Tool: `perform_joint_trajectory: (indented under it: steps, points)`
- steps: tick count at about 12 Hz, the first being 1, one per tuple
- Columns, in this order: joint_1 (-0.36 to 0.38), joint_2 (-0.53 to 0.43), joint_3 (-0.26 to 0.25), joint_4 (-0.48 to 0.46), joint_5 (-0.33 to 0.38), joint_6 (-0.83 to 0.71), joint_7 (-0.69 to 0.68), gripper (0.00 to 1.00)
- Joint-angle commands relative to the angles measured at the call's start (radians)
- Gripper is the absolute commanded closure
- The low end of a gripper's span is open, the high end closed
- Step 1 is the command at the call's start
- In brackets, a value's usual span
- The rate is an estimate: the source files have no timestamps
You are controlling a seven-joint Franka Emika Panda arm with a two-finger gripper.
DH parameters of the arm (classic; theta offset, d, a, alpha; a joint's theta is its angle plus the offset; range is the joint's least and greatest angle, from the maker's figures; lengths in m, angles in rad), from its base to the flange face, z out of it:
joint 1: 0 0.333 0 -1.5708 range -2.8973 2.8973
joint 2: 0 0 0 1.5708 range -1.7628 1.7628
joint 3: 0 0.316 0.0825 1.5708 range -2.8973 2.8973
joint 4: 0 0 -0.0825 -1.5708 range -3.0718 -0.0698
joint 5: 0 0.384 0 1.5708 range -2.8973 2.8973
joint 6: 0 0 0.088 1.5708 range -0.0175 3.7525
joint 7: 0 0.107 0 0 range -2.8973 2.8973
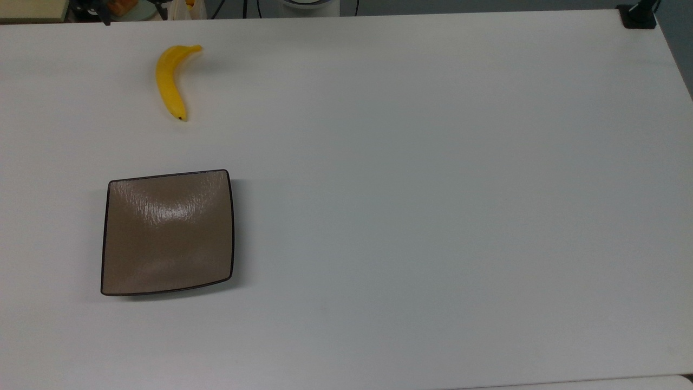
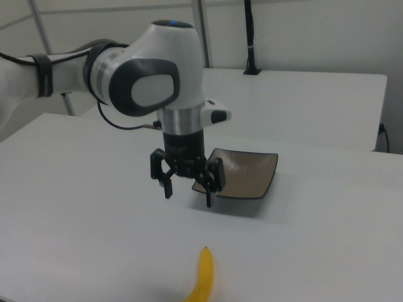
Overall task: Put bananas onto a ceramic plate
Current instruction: 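Lower the open gripper over the middle of the yellow banana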
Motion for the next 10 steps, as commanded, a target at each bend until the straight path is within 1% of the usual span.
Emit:
perform_joint_trajectory:
  steps: [1,3,6,8,10]
  points:
    - [-0.027,-0.006,0.017,-0.120,-0.074,0.092,-0.029,0.00]
    - [-0.027,0.001,0.017,-0.168,-0.077,0.147,-0.022,0.00]
    - [-0.033,0.057,0.008,-0.199,-0.079,0.221,-0.014,0.00]
    - [-0.053,0.060,0.008,-0.271,-0.079,0.329,-0.014,0.00]
    - [-0.059,0.087,0.008,-0.293,-0.079,0.362,-0.014,0.00]
